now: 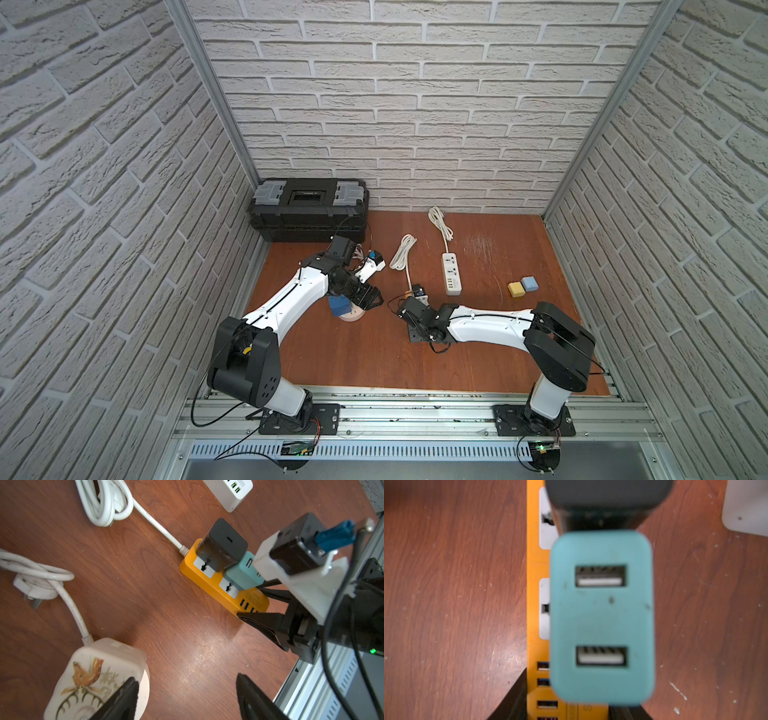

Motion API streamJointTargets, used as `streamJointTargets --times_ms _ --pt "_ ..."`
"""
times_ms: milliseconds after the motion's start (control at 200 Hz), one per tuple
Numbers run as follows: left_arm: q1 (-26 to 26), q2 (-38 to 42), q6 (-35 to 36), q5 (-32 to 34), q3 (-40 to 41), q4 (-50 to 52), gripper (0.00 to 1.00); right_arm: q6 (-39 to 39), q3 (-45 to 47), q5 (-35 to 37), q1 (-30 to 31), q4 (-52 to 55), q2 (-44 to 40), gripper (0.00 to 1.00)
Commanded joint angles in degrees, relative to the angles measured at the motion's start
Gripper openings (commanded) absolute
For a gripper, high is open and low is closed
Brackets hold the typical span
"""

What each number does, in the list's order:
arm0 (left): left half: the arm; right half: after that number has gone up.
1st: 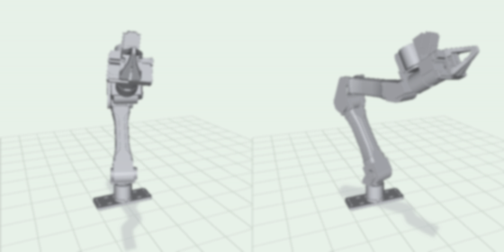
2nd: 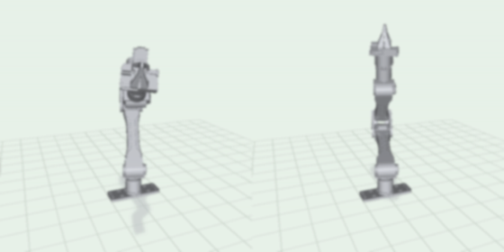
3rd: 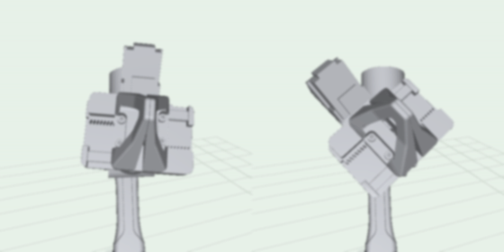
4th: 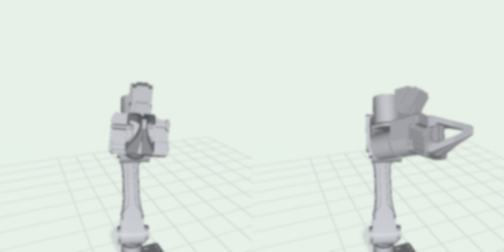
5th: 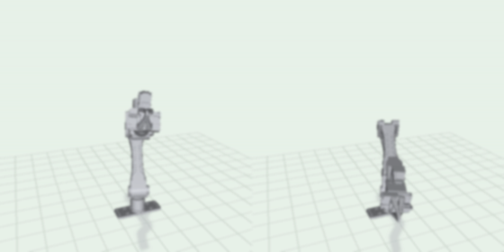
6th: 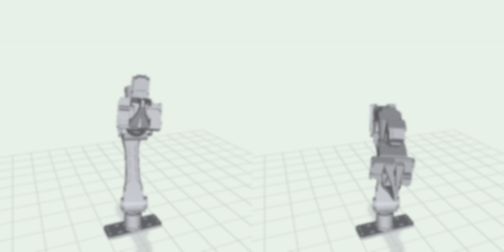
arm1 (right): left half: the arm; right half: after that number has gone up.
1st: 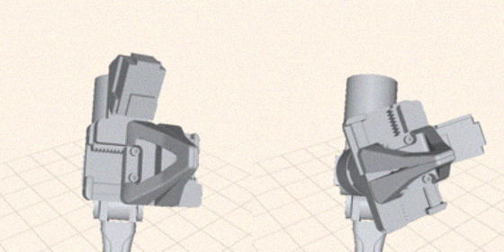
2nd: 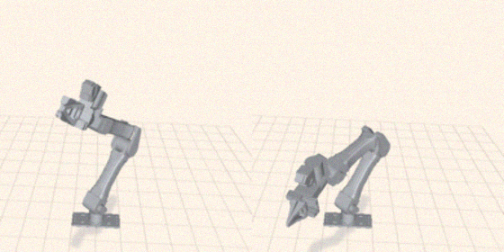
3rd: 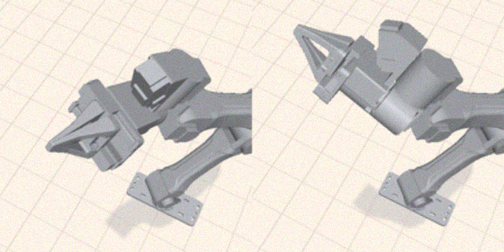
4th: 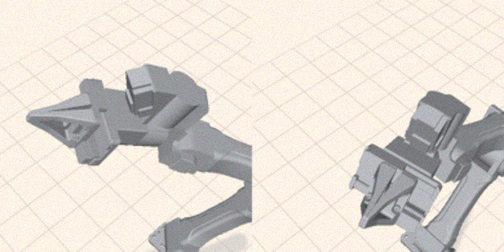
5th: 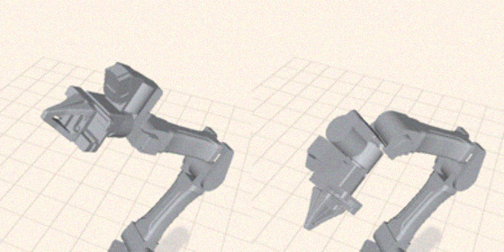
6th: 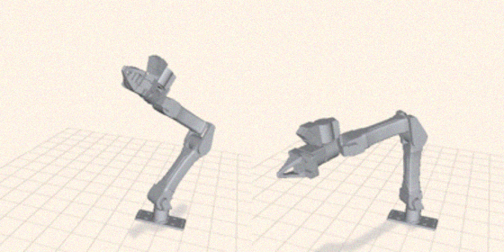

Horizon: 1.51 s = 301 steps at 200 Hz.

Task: Pull the plug off the socket
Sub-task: Move the socket to the center of the board, then remove the plug from the socket.

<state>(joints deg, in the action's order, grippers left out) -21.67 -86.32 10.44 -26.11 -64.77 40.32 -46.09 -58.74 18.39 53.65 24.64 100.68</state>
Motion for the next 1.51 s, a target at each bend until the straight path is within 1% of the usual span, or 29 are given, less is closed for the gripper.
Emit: streamJointTargets --times_ms 0,50,125,195,260,300,325,490,630,780,925,1055,1215,1335,1500 --pt "-1.5 -1.33 -0.02 -0.23 -1.56 -1.98 0.78 -0.36 1.45 -2.11 1.1 1.89 -1.3 0.49" --pt "-2.24 -2.01 0.06 -0.06 -1.67 -2.55 0.77 0.31 1.07 -2.24 1.35 2.05 -1.97 0.57" --pt "-3.55 -3.2 0.39 1.02 -2.17 -3.17 0.75 1.12 0.55 -1.95 1.76 2.56 -3.45 0.66" --pt "-4.57 -4.16 0.45 1.49 -2.88 -3.71 0.72 1.91 0.25 -1.64 1.89 3.07 -5.33 0.71" --pt "-5.29 -5.09 0.21 1.24 -3.69 -4.25 0.66 2.16 0.12 -0.82 1.89 3.97 -7.65 0.73" --pt "-5.67 -5.73 0.02 0.88 -4.15 -4.6 0.58 2.4 0.1 -0.13 1.85 4.71 -9.27 0.73" --pt "-5.9 -6.14 -0.13 0.84 -4.45 -4.84 0.51 2.54 0.12 0.13 1.86 5.15 -10.42 0.73" --pt "-7.84 -10.19 -0.42 0.62 -7.24 -5.77 0.0 3.02 1.23 3.93 1.49 7.12 -18.43 0.71" --pt "-9.67 -14.72 -0.24 1.01 -10.07 -6.0 0.0 2.83 4.48 4.44 -0.74 5.55 -23.83 0.67" --pt "-10.69 -18.62 -2.03 -0.15 -12.45 -7.03 0.0 1.45 8.1 4.17 -2.71 2.9 -27.95 0.61" --pt "-10.75 -21.98 -3.91 -1.3 -14.31 -7.42 0.0 1.09 10.8 2.5 -4.87 1.25 -30.12 0.6" --pt "-10.52 -24.17 -4.59 -1.34 -14.89 -8.19 0.0 1.06 12.37 0.18 -6.66 0.34 -30.9 0.6" --pt "-9.9 -27.31 -5.41 -3.83 -16.48 -7.65 0.0 1.63 13.04 -1.54 -7.58 -1.02 -31.26 0.6" --pt "-9.49 -28.71 -5.78 -6.2 -17.45 -7.27 0.0 2.3 12.79 -2.63 -7.86 -1.69 -30.2 0.6" --pt "-9.18 -29.99 -6.52 -5.94 -17.71 -7.27 0.0 2.73 11.93 -3.77 -8.03 -2.32 -27.87 0.6"
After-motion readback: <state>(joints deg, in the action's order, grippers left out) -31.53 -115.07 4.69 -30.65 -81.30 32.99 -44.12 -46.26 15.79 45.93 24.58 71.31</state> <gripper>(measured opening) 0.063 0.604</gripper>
